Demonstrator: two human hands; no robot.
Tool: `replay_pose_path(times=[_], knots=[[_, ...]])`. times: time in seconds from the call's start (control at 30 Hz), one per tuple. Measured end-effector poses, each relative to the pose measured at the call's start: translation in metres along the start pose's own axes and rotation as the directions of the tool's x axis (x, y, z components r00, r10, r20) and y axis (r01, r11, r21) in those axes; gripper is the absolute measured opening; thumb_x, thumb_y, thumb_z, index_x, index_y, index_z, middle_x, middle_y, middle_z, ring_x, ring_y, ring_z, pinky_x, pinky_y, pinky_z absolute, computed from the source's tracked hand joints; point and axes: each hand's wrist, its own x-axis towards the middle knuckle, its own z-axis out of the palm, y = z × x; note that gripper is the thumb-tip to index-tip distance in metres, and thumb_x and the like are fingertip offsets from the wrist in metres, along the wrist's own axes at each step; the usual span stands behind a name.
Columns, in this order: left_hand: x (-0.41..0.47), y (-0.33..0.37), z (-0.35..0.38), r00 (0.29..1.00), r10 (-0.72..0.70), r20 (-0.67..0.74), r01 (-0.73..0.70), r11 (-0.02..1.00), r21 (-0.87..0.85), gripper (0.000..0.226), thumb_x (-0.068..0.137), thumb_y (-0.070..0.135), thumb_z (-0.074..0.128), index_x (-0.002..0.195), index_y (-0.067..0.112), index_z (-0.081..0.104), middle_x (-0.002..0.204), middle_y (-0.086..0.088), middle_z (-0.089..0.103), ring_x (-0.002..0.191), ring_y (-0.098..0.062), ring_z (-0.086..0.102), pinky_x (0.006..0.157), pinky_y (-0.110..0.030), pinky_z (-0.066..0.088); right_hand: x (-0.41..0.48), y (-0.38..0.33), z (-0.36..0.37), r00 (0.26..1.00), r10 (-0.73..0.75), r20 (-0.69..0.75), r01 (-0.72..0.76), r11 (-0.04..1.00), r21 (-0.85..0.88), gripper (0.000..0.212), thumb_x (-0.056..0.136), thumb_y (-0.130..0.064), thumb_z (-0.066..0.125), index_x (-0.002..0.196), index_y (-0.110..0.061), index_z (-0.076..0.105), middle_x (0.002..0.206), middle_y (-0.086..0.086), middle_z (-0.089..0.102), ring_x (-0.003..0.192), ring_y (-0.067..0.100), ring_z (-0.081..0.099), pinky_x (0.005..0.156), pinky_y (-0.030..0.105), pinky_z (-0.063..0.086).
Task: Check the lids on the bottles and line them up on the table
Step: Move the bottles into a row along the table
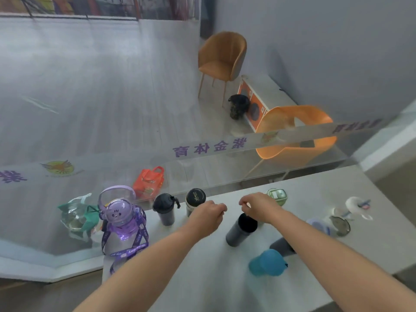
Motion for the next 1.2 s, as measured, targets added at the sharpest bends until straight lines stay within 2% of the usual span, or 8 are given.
replay_pose_path(times=[0.07, 0.17, 0.33, 0.47, 0.6, 0.73, 0.87, 1.2], knots=[[0.001, 0.017, 0.012, 0.997, 0.059, 0.055, -0.058, 0.998, -0.021, 0.03, 0.091, 0.028, 0.055, 0.12, 0.021, 0.06, 0.108, -0.004, 0.067, 0.099, -0.026, 0.058, 0.076, -0.038, 0.05, -0.014, 0.013, 0.008, 0.993, -0.017, 0.121, 0.014, 1.0, 0.027, 0.052, 0.089, -0.049, 0.056, 0.139, -0.039, 0.048, 0.139, -0.007, 0.057, 0.123, 0.021, 0.057, 0.099, 0.04, 0.05], [0.0, 0.029, 0.031, 0.986, 0.119, 0.121, -0.117, 0.993, -0.021, 0.053, 0.085, 0.046, 0.057, 0.134, 0.026, 0.047, 0.126, -0.001, 0.058, 0.103, -0.024, 0.053, 0.085, -0.038, 0.049, -0.025, 0.024, 0.024, 0.965, -0.072, 0.254, 0.056, 0.996, 0.068, 0.068, 0.078, -0.054, 0.069, 0.137, -0.046, 0.037, 0.129, -0.006, 0.057, 0.112, 0.023, 0.06, 0.092, 0.041, 0.053], [0.001, 0.029, 0.046, 0.991, 0.116, 0.069, -0.116, 0.993, 0.004, 0.047, 0.084, 0.035, 0.064, 0.127, 0.023, 0.052, 0.118, -0.002, 0.061, 0.094, -0.026, 0.053, 0.081, -0.039, 0.049, -0.012, 0.028, 0.045, 0.977, -0.15, 0.154, 0.147, 0.989, 0.031, 0.054, 0.08, -0.045, 0.071, 0.124, -0.041, 0.04, 0.119, -0.003, 0.062, 0.099, 0.024, 0.064, 0.082, 0.045, 0.058], [0.008, 0.022, 0.043, 0.996, 0.079, -0.035, -0.079, 0.997, 0.015, 0.043, 0.077, 0.028, 0.073, 0.117, 0.019, 0.059, 0.107, -0.001, 0.065, 0.083, -0.025, 0.054, 0.074, -0.036, 0.05, 0.009, 0.025, 0.037, 0.969, -0.227, 0.101, 0.229, 0.973, -0.01, 0.047, 0.083, -0.043, 0.068, 0.121, -0.036, 0.043, 0.117, -0.002, 0.062, 0.1, 0.027, 0.064, 0.079, 0.044, 0.056], [0.025, 0.015, 0.031, 0.995, -0.009, -0.096, 0.017, 0.996, 0.084, 0.041, 0.076, 0.024, 0.074, 0.114, 0.018, 0.062, 0.105, 0.001, 0.067, 0.085, -0.025, 0.056, 0.077, -0.035, 0.05, 0.044, 0.019, 0.026, 0.963, -0.26, 0.068, 0.262, 0.965, -0.015, 0.045, 0.081, -0.039, 0.067, 0.12, -0.034, 0.045, 0.116, -0.001, 0.063, 0.102, 0.029, 0.063, 0.078, 0.041, 0.053], [0.048, 0.007, 0.024, 0.992, -0.101, -0.08, 0.112, 0.982, 0.153, 0.042, 0.074, 0.024, 0.075, 0.114, 0.018, 0.062, 0.104, 0.001, 0.067, 0.085, -0.027, 0.058, 0.071, -0.04, 0.052, 0.077, 0.019, 0.014, 0.953, -0.289, 0.092, 0.291, 0.957, -0.007, 0.043, 0.077, -0.034, 0.069, 0.113, -0.031, 0.046, 0.109, 0.001, 0.065, 0.097, 0.031, 0.064, 0.073, 0.04, 0.052], [0.066, 0.003, 0.022, 0.984, -0.161, -0.071, 0.17, 0.974, 0.15, 0.042, 0.075, 0.023, 0.074, 0.114, 0.019, 0.06, 0.109, 0.001, 0.067, 0.09, -0.028, 0.057, 0.074, -0.043, 0.052, 0.101, 0.024, 0.004, 0.937, -0.34, 0.079, 0.342, 0.94, -0.015, 0.042, 0.076, -0.033, 0.069, 0.113, -0.028, 0.049, 0.109, 0.002, 0.066, 0.098, 0.031, 0.064, 0.07, 0.038, 0.049], [0.078, 0.002, 0.026, 0.98, -0.184, -0.074, 0.193, 0.97, 0.148, 0.043, 0.076, 0.026, 0.074, 0.116, 0.021, 0.058, 0.113, 0.002, 0.066, 0.091, -0.027, 0.057, 0.075, -0.043, 0.052, 0.112, 0.032, -0.003, 0.92, -0.382, 0.086, 0.384, 0.923, -0.009, 0.04, 0.077, -0.037, 0.068, 0.113, -0.029, 0.051, 0.106, -0.002, 0.068, 0.095, 0.027, 0.065, 0.066, 0.034, 0.046]])
